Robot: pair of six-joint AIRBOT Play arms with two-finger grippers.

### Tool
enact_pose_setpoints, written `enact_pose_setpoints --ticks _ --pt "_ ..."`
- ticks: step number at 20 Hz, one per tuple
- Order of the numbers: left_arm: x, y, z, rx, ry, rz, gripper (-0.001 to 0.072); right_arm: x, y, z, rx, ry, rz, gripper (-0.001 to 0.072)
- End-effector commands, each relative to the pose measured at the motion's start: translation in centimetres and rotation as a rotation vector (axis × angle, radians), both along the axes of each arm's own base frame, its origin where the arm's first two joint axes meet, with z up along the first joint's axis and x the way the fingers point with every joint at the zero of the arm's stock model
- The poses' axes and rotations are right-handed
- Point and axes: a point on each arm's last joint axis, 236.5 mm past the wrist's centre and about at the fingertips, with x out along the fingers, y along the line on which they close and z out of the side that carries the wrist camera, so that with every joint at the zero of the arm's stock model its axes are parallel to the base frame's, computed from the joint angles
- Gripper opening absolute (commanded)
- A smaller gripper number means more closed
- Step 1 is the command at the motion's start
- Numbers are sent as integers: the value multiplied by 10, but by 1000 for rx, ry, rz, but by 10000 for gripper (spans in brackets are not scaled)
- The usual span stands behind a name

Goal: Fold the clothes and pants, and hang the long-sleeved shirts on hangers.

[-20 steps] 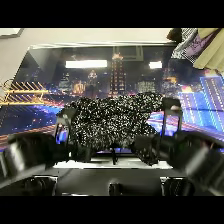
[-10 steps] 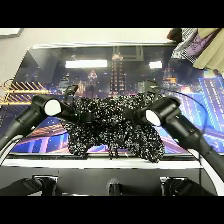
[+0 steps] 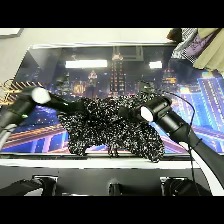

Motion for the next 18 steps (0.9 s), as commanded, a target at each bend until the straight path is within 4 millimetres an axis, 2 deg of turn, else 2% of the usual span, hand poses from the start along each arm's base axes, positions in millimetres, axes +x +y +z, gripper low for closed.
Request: enact_pose_setpoints --ticks 1,3,5,8,11,13,14,16,18 --pt "23 128 35 143 -123 157 675 -4 2 -2 -2 12 34 16" --pt "17 202 48 255 -170 170 674 -7 1 -3 -11 24 40 16" --pt "2 251 46 289 -138 229 674 -10 0 -4 -18 37 50 16" --pt "-11 319 39 268 -102 571 691 -15 -3 -6 -32 56 53 16" --pt "-17 408 47 225 -174 797 691 -17 -4 -7 -38 65 54 16" --pt "-25 472 54 217 -203 889 690 -17 -4 -7 -38 65 54 16" --pt "-33 501 51 235 -189 909 689 -17 -4 -7 -38 65 54 16" --pt "-47 540 31 247 -127 882 689 -17 -4 -8 -40 67 54 16" --pt "-54 556 3 252 -63 779 688 -18 -5 -8 -43 70 54 16"
